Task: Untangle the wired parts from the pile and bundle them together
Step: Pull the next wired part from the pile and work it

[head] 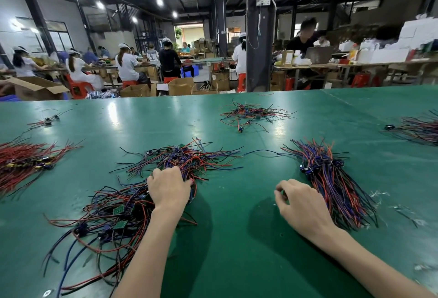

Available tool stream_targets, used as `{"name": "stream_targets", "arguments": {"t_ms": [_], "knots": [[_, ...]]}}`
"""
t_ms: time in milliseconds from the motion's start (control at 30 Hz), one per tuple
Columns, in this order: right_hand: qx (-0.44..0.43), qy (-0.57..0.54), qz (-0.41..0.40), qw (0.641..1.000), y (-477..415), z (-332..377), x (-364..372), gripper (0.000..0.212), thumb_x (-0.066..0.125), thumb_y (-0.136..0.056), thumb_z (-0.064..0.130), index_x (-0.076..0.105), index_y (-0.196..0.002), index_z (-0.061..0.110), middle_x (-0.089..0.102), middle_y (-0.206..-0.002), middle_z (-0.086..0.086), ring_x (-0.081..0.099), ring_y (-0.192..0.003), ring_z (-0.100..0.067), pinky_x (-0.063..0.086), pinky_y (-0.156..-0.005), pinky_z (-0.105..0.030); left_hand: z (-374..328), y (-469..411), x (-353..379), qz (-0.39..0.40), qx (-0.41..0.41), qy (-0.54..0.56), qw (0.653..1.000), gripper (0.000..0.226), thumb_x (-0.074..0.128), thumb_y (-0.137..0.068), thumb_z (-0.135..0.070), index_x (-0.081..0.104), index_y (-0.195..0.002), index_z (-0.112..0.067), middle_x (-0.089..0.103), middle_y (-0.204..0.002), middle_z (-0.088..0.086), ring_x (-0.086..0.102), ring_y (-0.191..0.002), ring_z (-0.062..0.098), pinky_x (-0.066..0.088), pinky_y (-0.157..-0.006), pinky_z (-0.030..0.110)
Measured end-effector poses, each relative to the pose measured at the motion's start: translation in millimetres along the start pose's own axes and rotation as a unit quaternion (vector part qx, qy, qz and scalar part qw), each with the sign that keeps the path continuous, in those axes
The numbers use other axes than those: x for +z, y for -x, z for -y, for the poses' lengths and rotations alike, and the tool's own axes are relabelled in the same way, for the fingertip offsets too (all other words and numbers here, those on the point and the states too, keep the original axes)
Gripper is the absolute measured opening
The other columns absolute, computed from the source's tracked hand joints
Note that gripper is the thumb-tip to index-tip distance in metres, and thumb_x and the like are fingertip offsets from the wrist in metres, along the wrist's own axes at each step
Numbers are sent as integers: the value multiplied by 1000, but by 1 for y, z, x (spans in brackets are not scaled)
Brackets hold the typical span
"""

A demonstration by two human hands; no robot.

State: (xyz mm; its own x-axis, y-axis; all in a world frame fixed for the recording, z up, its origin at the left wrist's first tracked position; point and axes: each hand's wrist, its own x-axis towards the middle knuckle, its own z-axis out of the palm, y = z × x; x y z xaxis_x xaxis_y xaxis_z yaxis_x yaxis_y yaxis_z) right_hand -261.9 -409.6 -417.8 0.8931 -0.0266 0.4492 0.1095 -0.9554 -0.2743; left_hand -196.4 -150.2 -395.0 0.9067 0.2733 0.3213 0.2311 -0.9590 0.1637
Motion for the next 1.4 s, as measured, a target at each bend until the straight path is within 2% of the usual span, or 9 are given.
{"name": "stream_targets", "arguments": {"t_ms": [133, 267, 500, 600, 767, 967, 1200, 1333, 1400], "knots": [[-2, -13, 0, 1000, 1, -1, -1, 19, 50, -94, 30, 64, -93, 19, 64, -90, 4, 61, -79, -22, 43, -67, -32, 3, -3, 3, -10, 10, 11, 1000, 27, 67, -84, -34, 64, -107, -21, 69, -96, 0, 53, -104, 23, 38, -91, 33], [-7, -30, -2, 1000, 1, -1, -1, 19, 49, -94, 28, 65, -93, 17, 65, -90, 3, 61, -79, -23, 45, -67, -34, -1, 2, -5, -123, 19, 127, 984, 22, 64, -88, -23, 65, -108, -13, 71, -94, 6, 55, -97, 26, 42, -84, 34], [-20, -52, -26, 998, 3, 4, 1, 17, 52, -93, 25, 66, -89, 16, 67, -87, 3, 62, -76, -23, 41, -63, -32, -24, 18, -31, -323, 142, 405, 843, 15, 57, -94, -12, 65, -99, -1, 67, -83, 5, 59, -73, 15, 43, -70, 17], [-25, -76, -35, 996, 2, 4, 0, 14, 55, -92, 23, 66, -87, 15, 68, -83, 2, 60, -71, -22, 44, -63, -32, -34, 24, -33, -239, 99, 523, 812, 13, 56, -95, -19, 64, -90, -11, 64, -66, 0, 55, -53, 6, 45, -55, 19], [-24, -237, -3, 971, 1, 10, -1, 6, 66, -87, 18, 71, -85, 16, 65, -72, 10, 52, -57, -6, 47, -63, -23, -55, 35, -27, 77, -18, 702, 708, 9, 59, -91, -6, 64, -84, -6, 70, -65, 7, 52, -41, 8, 48, -41, 22], [151, -498, 113, 847, -3, 17, -5, 27, 64, -89, 25, 69, -65, 15, 58, -51, -6, 49, -41, -15, 36, -41, -23, -78, 66, -3, 332, -5, 660, 674, 8, 57, -94, -9, 61, -91, -2, 69, -62, 5, 54, -41, 9, 47, -41, 20], [205, -579, 85, 785, -9, 13, -6, 25, 66, -87, 16, 65, -66, 2, 55, -51, -4, 45, -40, -10, 36, -40, -20, -78, 67, -5, 442, 29, 666, 601, 13, 59, -90, -6, 60, -102, -3, 69, -73, 7, 64, -53, 13, 54, -50, 23], [203, -596, 104, 770, -7, 14, -2, 22, 67, -85, 16, 67, -71, -1, 55, -65, -17, 46, -56, -21, 38, -55, -28, -76, 66, -5, 454, 52, 650, 608, 15, 62, -89, -12, 59, -100, -3, 67, -76, 7, 62, -58, 11, 56, -59, 25], [183, -580, 117, 785, -7, 14, -3, 23, 67, -86, 17, 65, -66, 6, 53, -61, -13, 43, -49, -16, 35, -48, -23, -78, 65, -5, 433, 46, 652, 621, 12, 62, -90, -18, 61, -92, -6, 65, -77, 5, 58, -58, 9, 53, -58, 22]]}}
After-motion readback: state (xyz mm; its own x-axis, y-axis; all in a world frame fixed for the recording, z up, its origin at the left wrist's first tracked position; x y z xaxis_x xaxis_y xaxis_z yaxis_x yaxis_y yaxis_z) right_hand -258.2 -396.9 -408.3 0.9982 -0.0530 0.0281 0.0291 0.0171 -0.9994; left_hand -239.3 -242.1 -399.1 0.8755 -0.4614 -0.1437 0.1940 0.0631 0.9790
